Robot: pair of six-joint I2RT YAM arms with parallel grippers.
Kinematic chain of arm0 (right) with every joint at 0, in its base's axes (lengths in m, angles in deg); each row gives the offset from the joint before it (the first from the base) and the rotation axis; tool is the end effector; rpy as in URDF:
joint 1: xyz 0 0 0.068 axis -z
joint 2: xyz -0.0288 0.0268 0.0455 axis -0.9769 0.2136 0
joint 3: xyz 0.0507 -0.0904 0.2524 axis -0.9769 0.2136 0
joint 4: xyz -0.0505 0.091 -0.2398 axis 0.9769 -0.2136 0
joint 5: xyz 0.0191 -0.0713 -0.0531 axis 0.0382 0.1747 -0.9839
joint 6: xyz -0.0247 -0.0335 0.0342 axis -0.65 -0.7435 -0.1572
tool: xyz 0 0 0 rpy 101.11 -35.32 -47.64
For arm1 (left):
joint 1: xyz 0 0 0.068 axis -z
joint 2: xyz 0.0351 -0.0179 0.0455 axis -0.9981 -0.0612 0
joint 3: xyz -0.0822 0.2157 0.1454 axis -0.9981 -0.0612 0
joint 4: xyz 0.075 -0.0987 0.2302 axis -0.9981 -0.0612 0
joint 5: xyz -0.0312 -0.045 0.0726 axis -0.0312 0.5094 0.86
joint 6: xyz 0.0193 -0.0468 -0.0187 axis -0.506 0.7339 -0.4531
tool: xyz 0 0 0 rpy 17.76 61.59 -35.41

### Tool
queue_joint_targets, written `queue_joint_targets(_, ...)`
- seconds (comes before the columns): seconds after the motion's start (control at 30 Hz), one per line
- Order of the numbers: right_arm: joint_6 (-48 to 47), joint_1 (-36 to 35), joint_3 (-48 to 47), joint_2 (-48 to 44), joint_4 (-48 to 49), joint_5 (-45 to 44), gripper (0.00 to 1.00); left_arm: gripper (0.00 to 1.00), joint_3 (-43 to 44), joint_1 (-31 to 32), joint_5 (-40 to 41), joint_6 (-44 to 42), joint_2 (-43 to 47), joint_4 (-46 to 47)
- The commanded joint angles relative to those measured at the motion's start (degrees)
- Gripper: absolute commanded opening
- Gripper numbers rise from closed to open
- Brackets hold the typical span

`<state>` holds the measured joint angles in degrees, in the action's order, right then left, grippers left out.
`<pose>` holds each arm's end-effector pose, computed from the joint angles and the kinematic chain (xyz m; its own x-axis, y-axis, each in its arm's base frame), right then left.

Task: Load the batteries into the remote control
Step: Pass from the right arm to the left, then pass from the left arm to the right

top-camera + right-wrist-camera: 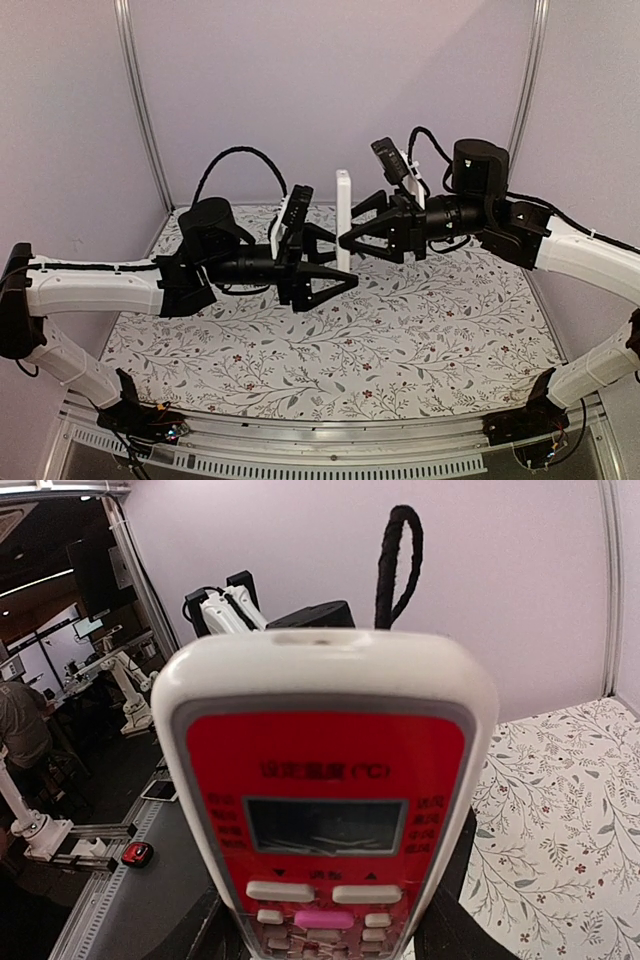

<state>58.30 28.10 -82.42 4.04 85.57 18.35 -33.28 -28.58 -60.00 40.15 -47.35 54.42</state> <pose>0.1807 0.2520 0.3892 -0.2206 -0.0923 -0.9710 -0.9688 -0.0945 0.2291 0.1566 -0.2858 0.3179 -0.2272 -0.0617 -0.9719 0.9738 -0.0251 -0.2260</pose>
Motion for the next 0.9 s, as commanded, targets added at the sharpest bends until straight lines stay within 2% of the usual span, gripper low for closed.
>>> queue_joint_targets(0.0, 0.2, -0.1, 1.1, -1.1, 2.0, 1.0, 0.39, 0.8, 0.9, 0.9, -0.7, 1.8, -0.4, 3.8)
queue_joint_targets(0.13, 0.3, -0.2, 1.4, -1.2, 2.3, 1.1, 0.39, 0.7, 1.3, 0.9, 0.3, 2.5, -0.9, 3.8)
queue_joint_targets(0.27, 0.5, -0.1, 1.8, -1.5, 2.4, 0.1, 0.42, 0.54, 1.5, 0.8, 2.5, 2.3, -1.0, 2.8)
queue_joint_targets(0.3, 0.6, -0.1, 2.0, -1.6, 2.3, -0.5, 0.48, 0.5, 1.7, 0.8, 3.4, 1.8, -0.9, 2.3)
queue_joint_targets(0.37, 1.4, -0.2, 2.3, -2.0, 2.2, -1.9, 0.73, 0.42, 2.0, 0.8, 5.7, 0.7, -0.6, 0.1)
queue_joint_targets(0.4, 1.9, -0.2, 2.4, -2.3, 1.8, -3.0, 0.8, 0.39, 2.3, 0.8, 7.2, 0.0, -0.5, -1.5)
queue_joint_targets(0.5, 2.8, 0.0, 2.8, -3.2, -0.7, -7.3, 0.89, 0.32, 3.3, 0.9, 12.5, -2.9, 0.0, -6.8)
queue_joint_targets(0.7, 3.4, -0.1, 0.0, -4.2, -14.7, -22.8, 0.9, 0.27, 6.3, 1.1, 27.4, -6.8, 0.0, -18.2)
queue_joint_targets(0.87, 3.9, 0.0, -3.2, -2.7, -22.1, -30.6, 0.83, 0.25, 10.1, 1.8, 35.4, -8.5, -2.8, -25.9)
